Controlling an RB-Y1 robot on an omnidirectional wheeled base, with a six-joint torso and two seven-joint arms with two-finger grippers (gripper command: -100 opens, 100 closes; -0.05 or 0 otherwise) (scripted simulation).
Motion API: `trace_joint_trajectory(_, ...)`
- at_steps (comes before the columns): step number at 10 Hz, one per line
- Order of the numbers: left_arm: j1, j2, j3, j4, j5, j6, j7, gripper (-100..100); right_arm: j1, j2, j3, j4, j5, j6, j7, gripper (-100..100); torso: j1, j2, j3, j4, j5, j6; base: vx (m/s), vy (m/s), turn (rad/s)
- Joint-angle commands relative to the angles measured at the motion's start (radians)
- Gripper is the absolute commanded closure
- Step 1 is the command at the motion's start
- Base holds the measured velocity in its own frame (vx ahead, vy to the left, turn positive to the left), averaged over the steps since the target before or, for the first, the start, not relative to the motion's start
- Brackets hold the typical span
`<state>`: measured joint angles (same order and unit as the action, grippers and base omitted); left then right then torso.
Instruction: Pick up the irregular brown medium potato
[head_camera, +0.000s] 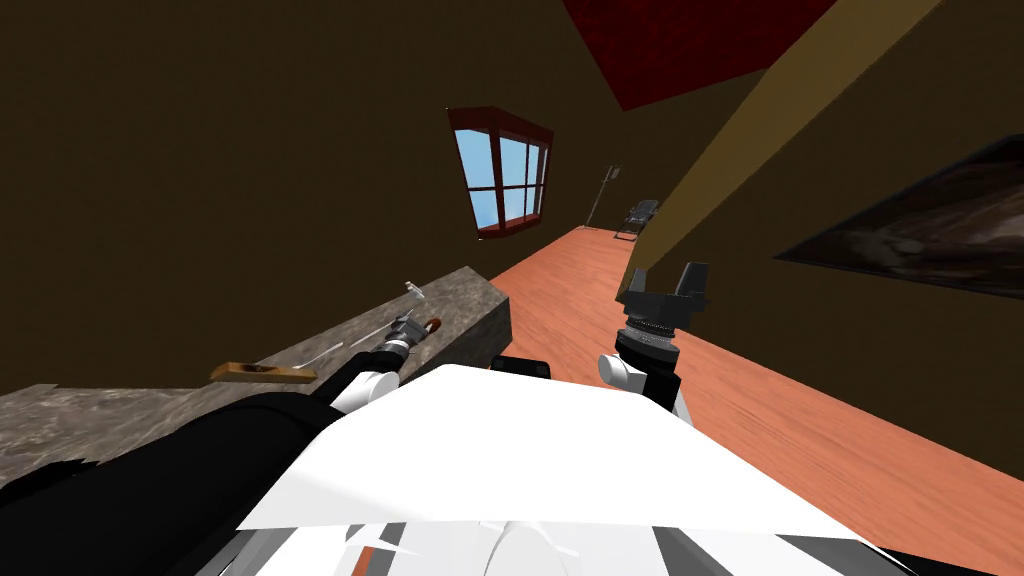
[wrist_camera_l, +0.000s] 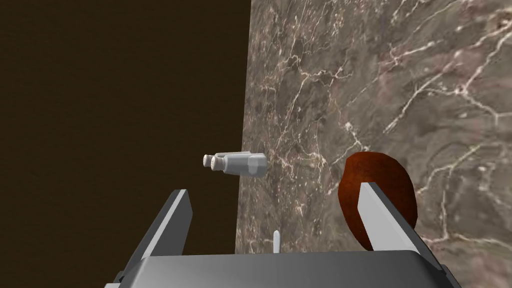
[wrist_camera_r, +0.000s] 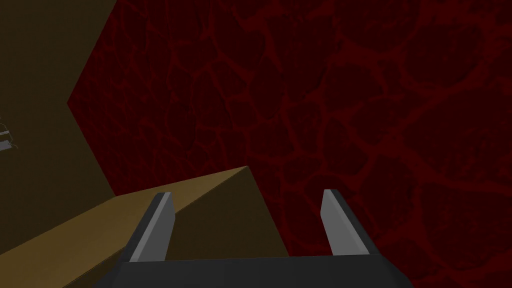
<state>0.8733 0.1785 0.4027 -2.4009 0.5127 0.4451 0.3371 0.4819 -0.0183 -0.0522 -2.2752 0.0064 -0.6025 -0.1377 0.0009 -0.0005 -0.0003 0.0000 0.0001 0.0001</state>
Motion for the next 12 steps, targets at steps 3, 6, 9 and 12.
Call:
trace_joint_trajectory(3, 0.047, 0.016, 0.027, 0.012, 0.034, 0.087, 0.026, -100, 0.0, 0.0, 0.0, 0.0, 0.0, 0.0, 0.0, 0, 0.0, 0.0, 0.0, 0.0, 0.0, 0.0, 0.007, 0.014, -0.132)
trace_joint_trajectory(6, 0.086, 0.042, 0.058, 0.029, 0.066, 0.165, 0.056, -100, 0.0, 0.0, 0.0, 0.0, 0.0, 0.0, 0.0, 0, 0.001, 0.0, 0.0, 0.0, 0.0, 0.0, 0.009, 0.02, -0.199)
trace_joint_trajectory(9, 0.116, 0.068, 0.08, 0.05, 0.089, 0.224, 0.082, -100, 0.0, 0.0, 0.0, 0.0, 0.0, 0.0, 0.0, 0, 0.001, 0.0, 0.0, 0.0, 0.0, 0.0, 0.007, 0.028, -0.168)
trace_joint_trajectory(12, 0.149, 0.096, 0.1, 0.083, 0.11, 0.284, 0.111, -100, 0.0, 0.0, 0.0, 0.0, 0.0, 0.0, 0.0, 0, 0.001, 0.0, 0.0, 0.0, 0.0, 0.0, 0.006, 0.03, -0.206)
